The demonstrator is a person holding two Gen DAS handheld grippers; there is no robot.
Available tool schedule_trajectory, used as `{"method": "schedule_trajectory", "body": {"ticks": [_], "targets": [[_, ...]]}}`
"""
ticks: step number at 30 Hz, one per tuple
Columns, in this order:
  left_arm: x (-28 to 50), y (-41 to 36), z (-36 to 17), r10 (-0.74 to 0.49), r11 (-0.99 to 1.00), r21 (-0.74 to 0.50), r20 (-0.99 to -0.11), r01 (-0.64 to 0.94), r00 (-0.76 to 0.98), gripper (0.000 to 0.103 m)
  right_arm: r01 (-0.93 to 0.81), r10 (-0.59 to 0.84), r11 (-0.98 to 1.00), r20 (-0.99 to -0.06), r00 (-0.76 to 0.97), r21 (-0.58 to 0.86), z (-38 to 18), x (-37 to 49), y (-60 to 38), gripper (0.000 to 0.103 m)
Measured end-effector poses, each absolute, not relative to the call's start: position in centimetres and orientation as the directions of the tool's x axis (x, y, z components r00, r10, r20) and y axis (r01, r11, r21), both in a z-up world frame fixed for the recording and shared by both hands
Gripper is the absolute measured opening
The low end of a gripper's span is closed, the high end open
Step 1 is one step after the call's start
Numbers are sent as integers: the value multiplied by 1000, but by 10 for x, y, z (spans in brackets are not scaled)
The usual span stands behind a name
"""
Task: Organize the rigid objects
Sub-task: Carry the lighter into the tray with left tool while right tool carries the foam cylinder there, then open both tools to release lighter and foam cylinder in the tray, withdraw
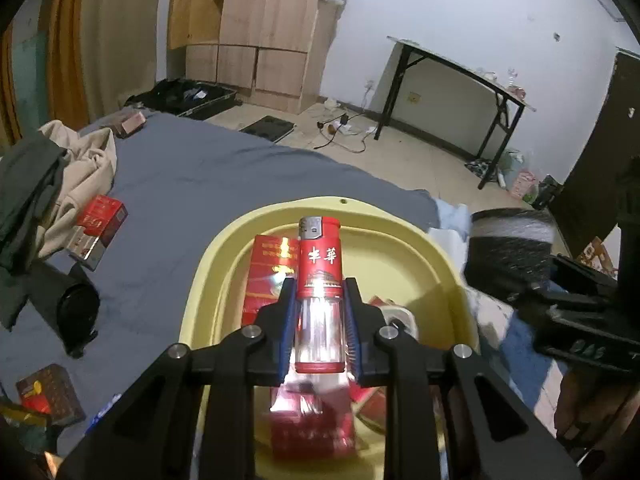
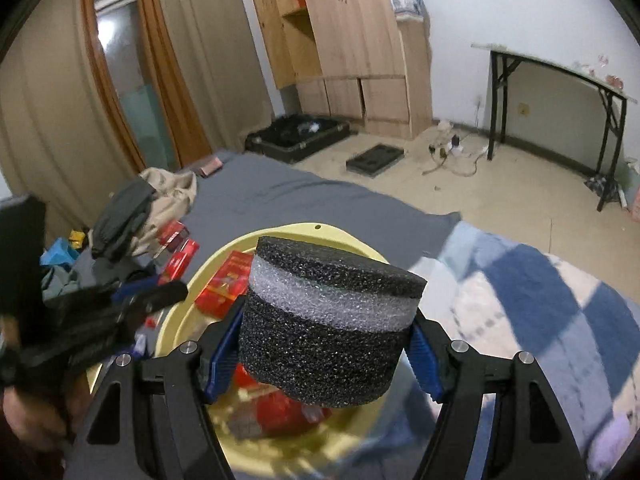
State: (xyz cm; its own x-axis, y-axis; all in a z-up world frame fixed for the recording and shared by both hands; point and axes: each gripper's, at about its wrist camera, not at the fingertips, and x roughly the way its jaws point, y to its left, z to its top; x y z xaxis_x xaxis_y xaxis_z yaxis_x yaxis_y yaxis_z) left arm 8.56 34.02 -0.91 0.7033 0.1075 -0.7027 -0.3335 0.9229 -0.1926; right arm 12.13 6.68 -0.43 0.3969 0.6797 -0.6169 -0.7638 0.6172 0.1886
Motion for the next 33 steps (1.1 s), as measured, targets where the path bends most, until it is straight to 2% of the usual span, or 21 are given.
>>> {"method": "schedule_trajectory", "body": {"ticks": [4,7,13,16,17,18,19,20,23,24,25,29,33], "targets": [[108,346,-22,122,912,-180,-740,-369,661,24,-767,617,625,-692,374,142,-23,147,108,71],[114,346,-36,98,911,-186,-770,-368,631,24,-745,590,646,-726,353,164,-38,175,132,71],[111,349,-48,92,905,-192,-782,-379,617,24,-729,562,660,-764,318,182,-63,200,174,73],[111,350,-48,86,905,-199,-781,-377,618,25,-734,572,657,-748,337,172,-68,202,180,76],[110,350,-48,84,904,-201,-781,-377,619,31,-734,579,655,-744,333,181,-69,202,180,76],[111,350,-48,82,905,-202,-782,-375,617,46,-735,584,652,-741,331,186,-69,202,179,78],[112,350,-47,82,904,-203,-783,-377,616,57,-738,595,646,-734,327,194,-69,201,178,84],[111,349,-43,91,897,-205,-781,-391,618,74,-738,605,644,-725,331,200,-67,199,174,86],[110,346,-28,106,889,-218,-757,-402,645,99,-736,633,643,-689,354,212,-60,191,152,92],[108,342,-20,107,892,-223,-740,-392,664,103,-730,641,645,-679,358,224,-56,189,142,100],[107,335,-10,108,898,-225,-721,-379,684,103,-718,651,650,-669,358,248,-53,187,131,103],[111,302,21,77,920,-230,-687,-317,723,103,-651,652,701,-631,420,291,-36,178,70,103],[120,244,46,-31,947,-249,-695,-201,718,103,-585,610,765,-595,523,270,-16,154,-16,103]]}}
